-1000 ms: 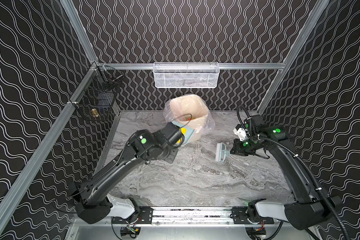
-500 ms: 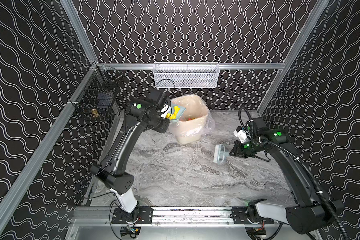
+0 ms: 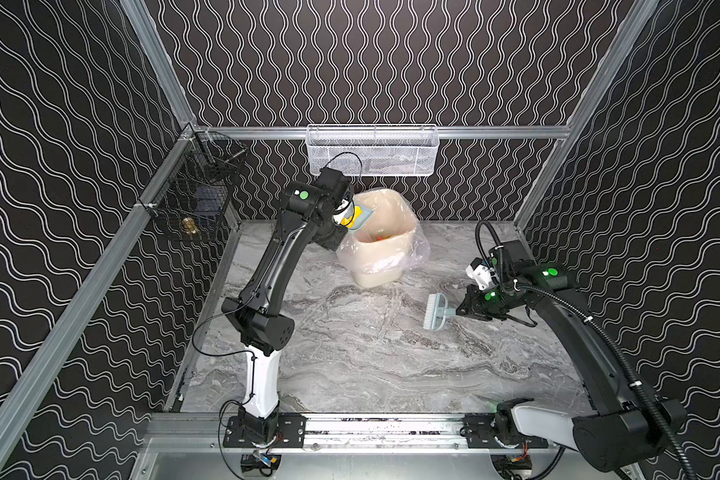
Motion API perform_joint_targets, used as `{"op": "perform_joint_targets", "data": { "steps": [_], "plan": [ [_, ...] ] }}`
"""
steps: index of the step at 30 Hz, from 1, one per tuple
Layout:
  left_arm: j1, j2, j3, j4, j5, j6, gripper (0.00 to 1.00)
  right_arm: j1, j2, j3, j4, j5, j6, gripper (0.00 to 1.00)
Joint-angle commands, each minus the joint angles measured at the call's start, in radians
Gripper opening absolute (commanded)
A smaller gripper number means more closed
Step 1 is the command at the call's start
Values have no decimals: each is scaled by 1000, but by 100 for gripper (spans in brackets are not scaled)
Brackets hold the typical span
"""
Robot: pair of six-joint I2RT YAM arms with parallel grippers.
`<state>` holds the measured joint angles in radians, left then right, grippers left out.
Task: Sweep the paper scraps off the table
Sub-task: 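Tip the dustpan over the bagged bin with the left gripper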
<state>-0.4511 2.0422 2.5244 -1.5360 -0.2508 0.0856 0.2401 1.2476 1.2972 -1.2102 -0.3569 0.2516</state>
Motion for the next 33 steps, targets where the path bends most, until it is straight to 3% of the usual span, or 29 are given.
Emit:
{"op": "perform_joint_targets", "data": {
  "steps": [1,17,23,33],
  "plan": [
    [-8,11,24,-8,-108,42,0,-1,-4,-9,20,-16,15,0],
    [-224,80,22,62,-632,209,0,-2,-28,-91,27,-23,-8,0],
    [-303,97,-58,146,-899,374,0,-4,-58,-127,29,-10,-23,0],
    [-316,85,-123,251,-1053,567,0,-7,-66,-132,36,-1,-37,0]
  ]
}}
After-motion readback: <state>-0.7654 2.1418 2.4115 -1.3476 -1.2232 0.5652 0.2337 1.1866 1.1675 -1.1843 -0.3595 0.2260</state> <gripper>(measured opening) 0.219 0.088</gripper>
